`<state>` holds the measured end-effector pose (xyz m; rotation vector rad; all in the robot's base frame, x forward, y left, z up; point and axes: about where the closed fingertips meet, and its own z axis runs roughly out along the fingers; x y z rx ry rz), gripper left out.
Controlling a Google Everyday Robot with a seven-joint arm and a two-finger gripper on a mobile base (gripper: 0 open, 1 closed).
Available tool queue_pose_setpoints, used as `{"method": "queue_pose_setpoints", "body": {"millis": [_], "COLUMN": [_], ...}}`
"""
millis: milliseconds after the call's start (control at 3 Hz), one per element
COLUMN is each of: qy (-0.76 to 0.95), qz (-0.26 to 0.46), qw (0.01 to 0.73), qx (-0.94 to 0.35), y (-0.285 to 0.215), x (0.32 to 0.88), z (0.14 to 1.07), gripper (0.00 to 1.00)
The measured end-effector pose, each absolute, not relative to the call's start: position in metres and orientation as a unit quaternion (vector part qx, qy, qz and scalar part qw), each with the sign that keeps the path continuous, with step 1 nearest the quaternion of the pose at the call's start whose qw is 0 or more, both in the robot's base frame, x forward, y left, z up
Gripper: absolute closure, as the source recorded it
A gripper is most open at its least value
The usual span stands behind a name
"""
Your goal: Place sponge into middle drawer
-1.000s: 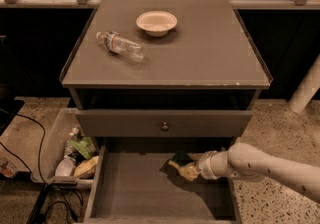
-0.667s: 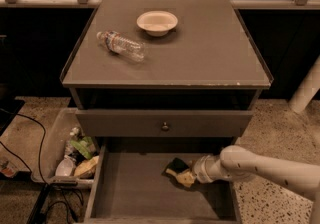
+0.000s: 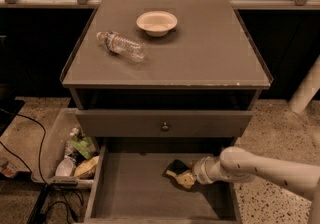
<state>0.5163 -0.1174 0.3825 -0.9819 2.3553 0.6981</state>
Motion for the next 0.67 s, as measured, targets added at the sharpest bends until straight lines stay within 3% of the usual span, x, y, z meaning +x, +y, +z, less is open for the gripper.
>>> {"method": "queue_pose_setpoints", "body": {"millis": [667], "qy": [0.863], "qz": [0.256], "qw": [0.245], "qx": [-0.36], "y": [-0.1173], "x": [0.5163], "z": [0.3825], "gripper": [0.13]}}
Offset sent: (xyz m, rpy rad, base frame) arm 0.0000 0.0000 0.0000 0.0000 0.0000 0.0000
